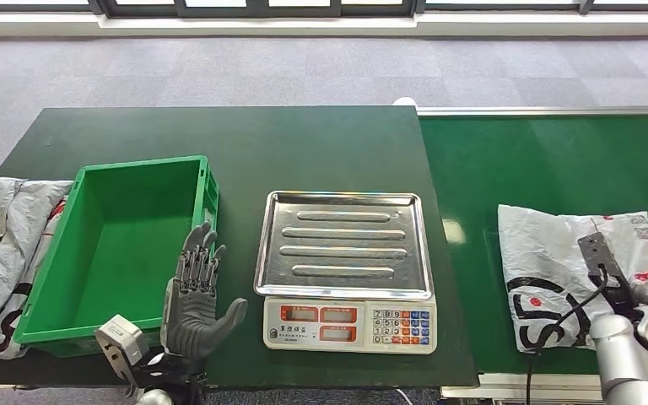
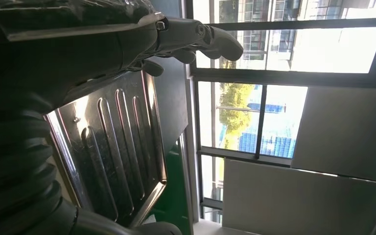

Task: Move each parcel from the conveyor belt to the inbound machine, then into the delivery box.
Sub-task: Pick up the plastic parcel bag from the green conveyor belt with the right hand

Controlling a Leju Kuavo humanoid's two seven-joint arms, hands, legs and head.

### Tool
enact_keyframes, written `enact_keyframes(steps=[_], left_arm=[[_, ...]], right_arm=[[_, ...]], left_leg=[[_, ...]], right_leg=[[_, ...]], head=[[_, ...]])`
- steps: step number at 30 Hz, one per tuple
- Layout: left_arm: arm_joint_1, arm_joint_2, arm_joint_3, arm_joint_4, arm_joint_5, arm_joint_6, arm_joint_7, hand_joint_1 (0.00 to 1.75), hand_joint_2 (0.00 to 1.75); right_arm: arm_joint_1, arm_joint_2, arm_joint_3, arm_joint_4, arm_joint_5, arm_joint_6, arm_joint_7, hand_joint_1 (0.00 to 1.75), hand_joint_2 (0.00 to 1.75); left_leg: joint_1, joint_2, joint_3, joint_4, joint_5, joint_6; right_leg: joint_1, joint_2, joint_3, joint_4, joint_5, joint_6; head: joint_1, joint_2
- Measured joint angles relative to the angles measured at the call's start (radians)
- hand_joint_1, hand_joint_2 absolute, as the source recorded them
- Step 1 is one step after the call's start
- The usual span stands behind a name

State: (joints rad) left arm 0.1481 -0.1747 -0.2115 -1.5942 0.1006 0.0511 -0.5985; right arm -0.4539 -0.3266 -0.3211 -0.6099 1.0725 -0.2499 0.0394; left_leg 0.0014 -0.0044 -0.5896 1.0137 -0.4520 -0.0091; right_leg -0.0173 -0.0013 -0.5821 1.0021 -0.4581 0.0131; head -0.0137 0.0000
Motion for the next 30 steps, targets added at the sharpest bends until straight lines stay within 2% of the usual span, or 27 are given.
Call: enact_keyframes(steps=[3,7,8,11,12,16,24,27,30], left_arm=[[-0.001,0.0,0.0,0.0,-0.008,0.004,0.0,0.0,1.75],[-0.005,0.0,0.0,0.002,-0.019,0.016,0.0,0.0,1.75],[-0.007,0.0,0.0,0.004,-0.021,0.018,0.001,0.0,1.75],[-0.016,0.0,0.0,0.012,-0.025,0.018,0.006,0.0,1.75],[-0.021,0.0,0.0,0.015,-0.026,0.018,0.008,0.0,1.75],[-0.043,0.0,0.0,0.029,-0.027,0.017,0.016,0.0,1.75],[-0.049,-0.001,0.0,0.041,-0.04,0.016,0.026,0.0,1.75],[-0.048,-0.003,0.0,0.04,-0.043,0.017,0.027,0.0,1.75],[-0.042,-0.004,0.0,0.032,-0.046,0.019,0.03,0.0,1.75]], right_arm=[[-0.016,-0.009,0.0,0.047,0.017,0.024,0.029,0.0,1.75],[-0.038,-0.024,0.0,0.132,0.067,0.133,0.121,0.0,1.75],[-0.04,-0.027,0.0,0.151,0.077,0.165,0.14,0.1,1.75],[-0.043,-0.033,0.0,0.2,0.095,0.254,0.175,1.4,1.75],[-0.045,-0.034,0.0,0.211,0.099,0.281,0.181,1.73,1.75],[-0.053,-0.041,0.0,0.241,0.112,0.352,0.191,1.75,1.75],[-0.057,-0.056,0.0,0.248,0.118,0.384,0.165,1.75,1.75],[-0.056,-0.055,0.0,0.248,0.126,0.37,0.143,1.75,1.75],[-0.055,-0.045,0.001,0.246,0.132,0.296,0.104,1.75,1.75]], left_leg=[[0.0,0.0,0.0,0.0,0.0,0.0],[0.0,0.0,0.0,0.0,0.0,0.0],[0.0,0.0,0.0,0.0,0.0,0.0],[0.0,0.0,0.0,0.0,0.0,0.0],[0.0,0.0,0.0,0.0,0.0,0.0],[0.0,0.0,0.001,0.0,0.0,0.0],[0.001,0.0,0.002,0.001,0.0,0.001],[0.001,0.0,0.001,0.001,0.0,0.001],[0.001,0.0,0.0,0.001,0.0,0.001]], right_leg=[[0.0,0.0,0.0,0.0,0.0,0.0],[0.0,-0.001,0.0,0.0,0.0,0.0],[0.0,-0.001,0.0,0.0,0.0,0.0],[0.0,-0.001,0.0,0.0,0.0,0.0],[0.0,-0.001,0.0,0.0,0.0,0.0],[0.0,-0.001,0.001,0.0,0.0,0.0],[0.001,0.001,0.002,-0.001,0.001,0.001],[0.001,0.0,0.003,-0.001,0.001,0.001],[0.001,0.0,0.003,0.0,0.001,0.002]], head=[[0.0,0.0],[0.0,0.0],[0.0,0.0],[0.0,0.0],[0.0,0.0],[0.0,0.0],[0.0,0.0],[0.0,0.0],[0.0,0.0]])
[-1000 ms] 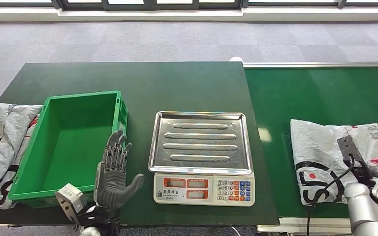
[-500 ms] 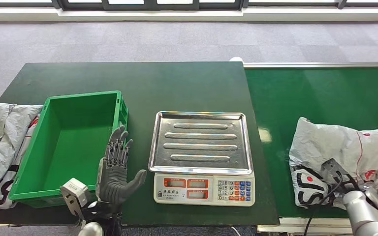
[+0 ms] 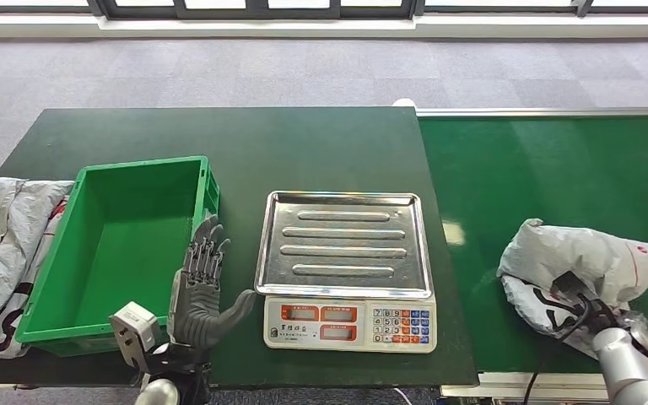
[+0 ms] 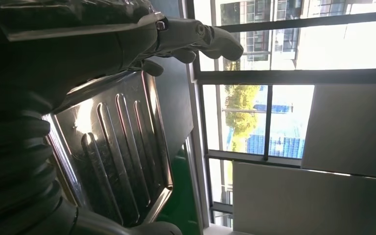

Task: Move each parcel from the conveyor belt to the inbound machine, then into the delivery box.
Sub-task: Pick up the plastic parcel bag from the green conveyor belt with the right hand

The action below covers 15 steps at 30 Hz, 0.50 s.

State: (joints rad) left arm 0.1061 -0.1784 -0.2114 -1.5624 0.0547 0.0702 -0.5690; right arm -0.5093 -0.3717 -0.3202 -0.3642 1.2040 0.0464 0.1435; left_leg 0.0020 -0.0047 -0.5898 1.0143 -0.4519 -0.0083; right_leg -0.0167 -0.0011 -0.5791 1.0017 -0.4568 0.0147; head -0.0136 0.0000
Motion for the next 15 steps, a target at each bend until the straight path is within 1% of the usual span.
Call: enact_keyframes(steps=[3,6,11,13,15], left_arm=[[0.012,-0.004,0.002,-0.021,-0.008,0.003,0.006,0.0,1.75],[0.023,-0.013,0.012,-0.04,-0.022,0.003,0.012,0.0,1.75],[0.029,-0.029,0.026,-0.054,-0.035,0.003,0.013,0.0,1.75],[0.029,-0.033,0.03,-0.054,-0.036,0.003,0.013,0.0,1.75],[0.028,-0.036,0.033,-0.054,-0.038,0.003,0.01,0.0,1.75]], right_arm=[[0.0,0.024,0.001,-0.031,-0.019,-0.139,-0.067,1.75,1.75],[0.015,0.062,0.001,-0.133,-0.083,-0.272,-0.153,1.75,1.75],[0.094,0.141,0.011,-0.431,-0.217,-0.396,-0.244,1.75,1.75],[0.139,0.173,0.026,-0.581,-0.287,-0.456,-0.295,1.75,1.75],[0.189,0.203,0.051,-0.729,-0.355,-0.487,-0.331,1.75,1.75]], left_leg=[[0.0,0.0,-0.002,0.0,0.0,0.0],[0.0,0.0,-0.001,0.0,0.001,0.0],[0.0,-0.003,-0.001,0.0,0.001,0.0],[0.0,-0.004,-0.002,0.0,0.001,0.0],[0.0,-0.003,-0.002,-0.001,0.001,-0.001]], right_leg=[[0.0,0.0,-0.001,0.0,0.0,0.0],[0.0,-0.001,-0.002,0.001,0.0,0.0],[0.0,-0.004,-0.002,0.001,0.0,0.0],[0.0,-0.004,-0.003,0.001,-0.001,0.0],[0.0,-0.004,-0.003,0.001,-0.001,0.0]], head=[[0.0,0.0],[0.0,0.0],[0.0,0.0],[0.0,0.0],[0.0,0.0]])
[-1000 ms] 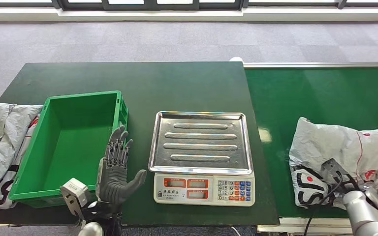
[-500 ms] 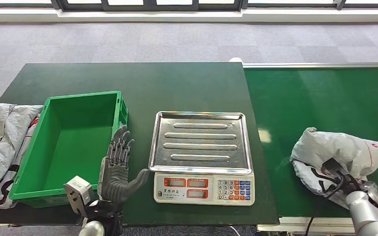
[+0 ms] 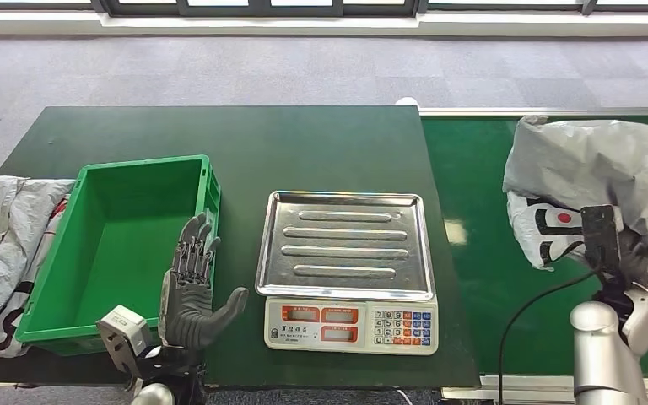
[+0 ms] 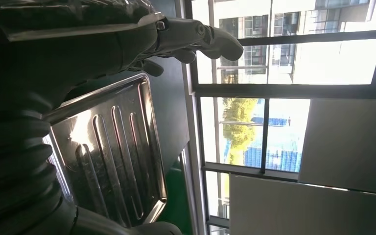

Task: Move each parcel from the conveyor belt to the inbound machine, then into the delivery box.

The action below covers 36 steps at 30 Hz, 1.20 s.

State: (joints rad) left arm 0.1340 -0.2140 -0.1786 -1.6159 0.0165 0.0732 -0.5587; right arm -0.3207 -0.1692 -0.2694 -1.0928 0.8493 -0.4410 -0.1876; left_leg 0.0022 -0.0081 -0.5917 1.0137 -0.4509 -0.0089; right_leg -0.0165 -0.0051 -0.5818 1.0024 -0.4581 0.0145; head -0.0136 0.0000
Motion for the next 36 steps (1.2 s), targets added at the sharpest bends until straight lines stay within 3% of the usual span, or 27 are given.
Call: enact_keyframes(steps=[7,12,16,17,20,22,26,36], left_arm=[[-0.012,-0.002,0.001,0.013,-0.012,0.0,-0.016,0.0,1.75],[-0.022,-0.002,0.001,0.03,-0.014,0.0,-0.023,0.0,1.75],[-0.033,-0.002,0.001,0.042,-0.016,0.001,-0.025,0.0,1.75],[-0.038,-0.002,0.001,0.045,-0.018,0.004,-0.024,0.0,1.75],[-0.053,-0.002,0.001,0.056,-0.027,0.019,-0.019,0.0,1.75],[-0.057,-0.002,0.001,0.061,-0.029,0.029,-0.015,0.0,1.75],[-0.062,-0.002,0.001,0.063,-0.029,0.041,-0.012,0.0,1.75],[-0.049,0.005,0.003,0.04,-0.041,0.09,-0.007,0.0,1.75]], right_arm=[[0.123,0.102,0.184,-0.343,-0.078,0.102,-0.027,1.75,1.75],[0.152,0.154,0.317,-0.406,-0.068,0.153,-0.027,1.75,1.75],[0.165,0.198,0.401,-0.408,-0.082,0.264,-0.042,1.71,1.75],[0.168,0.215,0.431,-0.399,-0.08,0.281,-0.042,1.6,1.75],[0.172,0.267,0.524,-0.361,-0.08,0.309,-0.035,0.97,1.75],[0.175,0.288,0.578,-0.339,-0.085,0.318,-0.025,0.87,1.75],[0.18,0.303,0.643,-0.318,-0.088,0.327,-0.009,0.0,1.75],[0.196,0.306,0.652,-0.306,-0.054,0.307,0.03,0.0,1.75]], left_leg=[[0.0,0.003,0.0,-0.001,-0.001,-0.001],[0.0,0.002,0.0,-0.001,0.001,-0.001],[0.0,0.003,0.0,-0.001,0.0,-0.001],[0.0,0.003,0.0,-0.001,0.0,-0.001],[0.001,0.003,0.0,-0.001,0.0,-0.001],[0.001,0.003,0.0,-0.001,0.001,-0.002],[0.001,0.003,-0.001,-0.001,0.001,-0.002],[0.001,0.003,-0.001,-0.001,0.001,-0.002]], right_leg=[[0.0,0.002,-0.001,0.0,-0.001,-0.001],[0.0,0.001,-0.001,0.0,0.0,-0.002],[0.0,0.003,-0.002,0.0,0.0,-0.002],[0.0,0.004,-0.002,0.0,0.0,-0.002],[0.001,0.003,-0.003,0.0,0.0,-0.002],[0.001,0.003,-0.003,0.0,-0.001,-0.003],[0.001,0.003,-0.003,0.0,-0.001,-0.003],[0.001,0.003,-0.003,0.0,-0.001,-0.003]], head=[[0.0,0.0],[0.0,0.0],[0.0,0.0],[0.0,0.0],[0.0,0.0],[0.0,0.0],[0.0,0.0],[0.0,0.0]])
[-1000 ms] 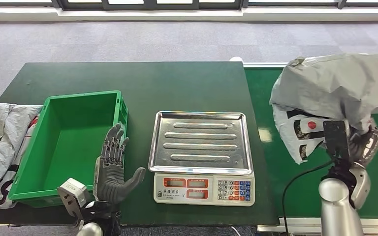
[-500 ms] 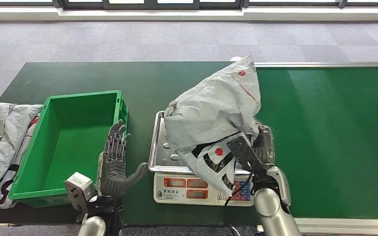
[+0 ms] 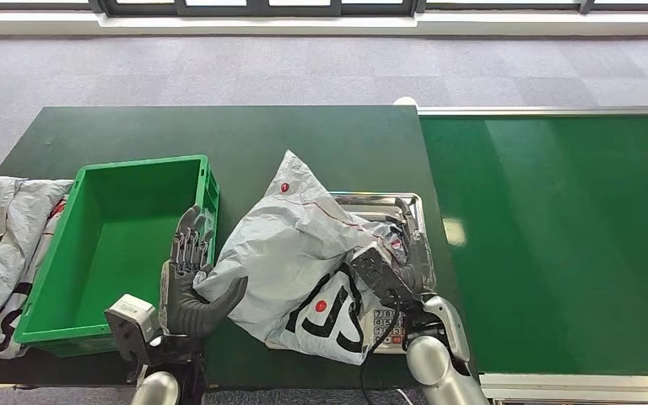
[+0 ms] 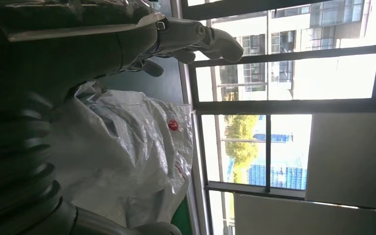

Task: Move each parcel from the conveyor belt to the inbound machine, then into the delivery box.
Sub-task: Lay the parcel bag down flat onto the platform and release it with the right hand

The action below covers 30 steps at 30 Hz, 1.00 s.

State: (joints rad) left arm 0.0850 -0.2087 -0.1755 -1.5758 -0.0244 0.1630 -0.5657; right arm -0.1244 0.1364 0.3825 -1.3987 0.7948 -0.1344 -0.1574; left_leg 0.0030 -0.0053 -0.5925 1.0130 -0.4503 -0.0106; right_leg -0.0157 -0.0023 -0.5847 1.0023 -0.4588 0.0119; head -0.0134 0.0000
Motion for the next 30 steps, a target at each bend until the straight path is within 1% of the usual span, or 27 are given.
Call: enact_keyframes(steps=[5,12,14,18,21,23,25,26,28,30], left_arm=[[0.01,0.004,0.014,-0.026,-0.037,0.04,-0.016,0.0,1.75],[0.014,0.008,0.066,-0.095,-0.124,0.114,-0.045,0.0,1.75],[0.013,0.009,0.086,-0.12,-0.15,0.136,-0.048,0.0,1.75],[0.007,0.014,0.115,-0.154,-0.176,0.157,-0.051,0.0,1.75],[0.004,0.015,0.125,-0.168,-0.18,0.159,-0.051,0.0,1.75],[0.002,0.016,0.13,-0.173,-0.187,0.169,-0.056,0.0,1.75],[-0.001,0.018,0.136,-0.179,-0.202,0.193,-0.068,0.0,1.75],[-0.004,0.02,0.138,-0.183,-0.214,0.21,-0.075,0.0,1.75],[-0.013,0.027,0.139,-0.193,-0.25,0.247,-0.084,0.0,1.75],[-0.028,0.037,0.14,-0.201,-0.298,0.27,-0.076,0.0,1.75]], right_arm=[[0.027,-0.001,-0.031,-0.027,0.002,-0.047,-0.006,0.0,1.75],[0.08,-0.006,-0.126,-0.136,-0.036,-0.208,-0.063,0.0,1.75],[0.103,-0.008,-0.161,-0.182,-0.052,-0.238,-0.081,0.0,1.75],[0.137,-0.015,-0.224,-0.258,-0.073,-0.255,-0.103,0.0,1.75],[0.152,-0.015,-0.248,-0.287,-0.075,-0.257,-0.11,0.0,1.75],[0.16,-0.016,-0.261,-0.301,-0.085,-0.276,-0.124,0.0,1.75],[0.174,-0.02,-0.276,-0.319,-0.13,-0.316,-0.162,0.0,1.75],[0.186,-0.025,-0.286,-0.331,-0.173,-0.34,-0.194,0.0,1.75],[0.225,-0.039,-0.309,-0.365,-0.289,-0.387,-0.286,0.0,1.75],[0.275,-0.049,-0.338,-0.405,-0.409,-0.415,-0.382,0.0,1.75]], left_leg=[[0.0,0.0,0.0,0.0,0.0,0.0],[0.0,0.0,0.0,0.0,0.0,0.0],[0.0,0.0,0.0,0.0,0.0,0.0],[0.0,0.0,0.0,0.0,-0.001,0.0],[0.0,0.0,0.0,0.0,-0.001,0.0],[0.0,0.001,0.001,0.0,-0.001,0.0],[0.0,0.0,0.001,0.0,-0.001,0.0],[0.0,0.0,0.001,0.0,-0.001,0.0],[0.0,-0.001,0.001,0.0,-0.001,0.0],[0.0,-0.002,0.001,0.0,-0.001,0.001]], right_leg=[[0.0,0.0,0.0,0.0,0.0,0.0],[0.0,0.0,-0.001,0.0,0.0,0.0],[0.0,0.0,0.0,0.0,0.0,0.0],[0.0,0.001,-0.001,0.0,0.0,0.0],[0.0,0.001,-0.001,0.0,0.0,0.0],[0.0,0.001,-0.001,0.0,0.0,0.0],[0.0,0.0,-0.001,0.0,0.0,0.0],[0.0,0.0,0.0,0.0,0.0,0.0],[0.0,-0.001,0.0,0.0,-0.001,0.0],[0.0,-0.002,0.001,0.0,-0.001,0.001]], head=[[0.0,0.0],[0.0,0.0],[0.0,0.0],[0.0,0.0],[0.0,0.0],[0.0,0.0],[0.0,0.0],[0.0,0.0],[0.0,0.0],[0.0,0.0]])
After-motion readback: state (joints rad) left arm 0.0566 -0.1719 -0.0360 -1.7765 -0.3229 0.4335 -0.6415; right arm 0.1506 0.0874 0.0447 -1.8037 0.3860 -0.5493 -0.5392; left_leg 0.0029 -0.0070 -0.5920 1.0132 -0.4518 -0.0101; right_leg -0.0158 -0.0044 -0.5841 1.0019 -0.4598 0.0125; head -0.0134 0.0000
